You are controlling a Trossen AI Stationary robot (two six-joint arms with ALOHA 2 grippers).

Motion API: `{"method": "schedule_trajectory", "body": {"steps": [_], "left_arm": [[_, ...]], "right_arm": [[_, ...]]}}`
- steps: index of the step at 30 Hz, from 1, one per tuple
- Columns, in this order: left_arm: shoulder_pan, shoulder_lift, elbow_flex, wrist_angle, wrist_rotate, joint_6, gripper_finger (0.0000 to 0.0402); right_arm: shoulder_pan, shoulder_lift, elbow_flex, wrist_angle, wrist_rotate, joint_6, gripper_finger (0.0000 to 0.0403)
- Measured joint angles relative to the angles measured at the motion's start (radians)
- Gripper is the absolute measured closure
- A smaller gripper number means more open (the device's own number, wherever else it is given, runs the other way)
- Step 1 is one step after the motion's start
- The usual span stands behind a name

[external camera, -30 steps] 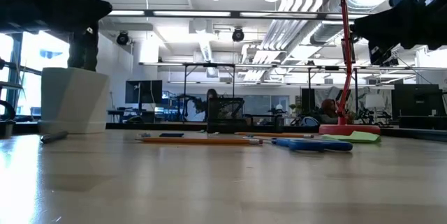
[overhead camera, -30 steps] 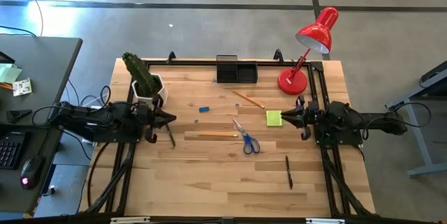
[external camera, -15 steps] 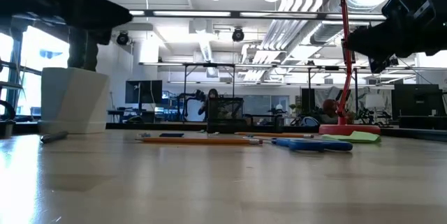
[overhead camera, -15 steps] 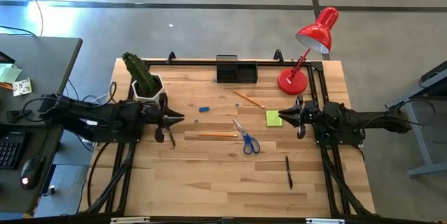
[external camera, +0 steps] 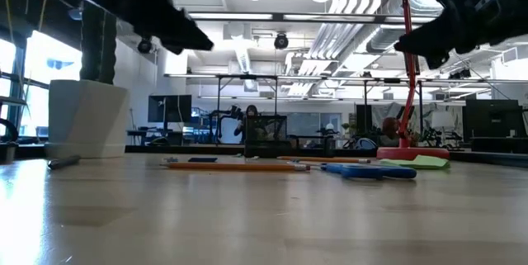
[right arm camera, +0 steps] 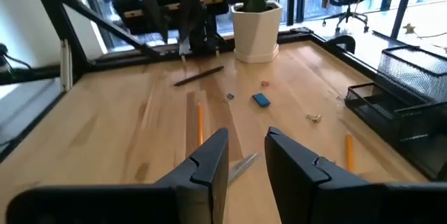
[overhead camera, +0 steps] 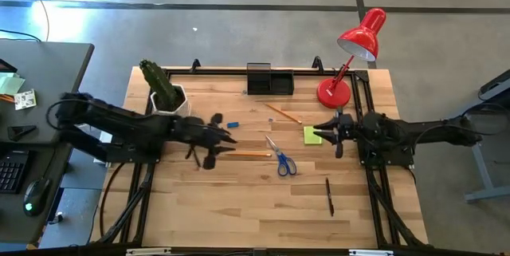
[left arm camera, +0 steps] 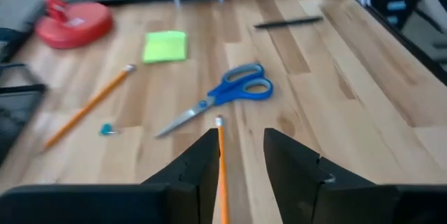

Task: Pick and place office supplies into organizer
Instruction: Put the right black pen into the top left section of the desk organizer

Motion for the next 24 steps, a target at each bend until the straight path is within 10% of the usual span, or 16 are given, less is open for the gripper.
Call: {"method": "schedule_trajectory", "body": {"steps": [14,24], "left_arm": [[0.001,0.463,0.362,-0.271,-0.036,0.006,0.0303],[0.001,0.521,0.434,-0.339,-0.047,0.048,0.0316]], "right_arm": [[0.0,0.213,0.137,-0.138,-0.092,0.0,0.0313],[0.103,0.362,0.139,-0.238,-0.081,0.18,0.0314]]}}
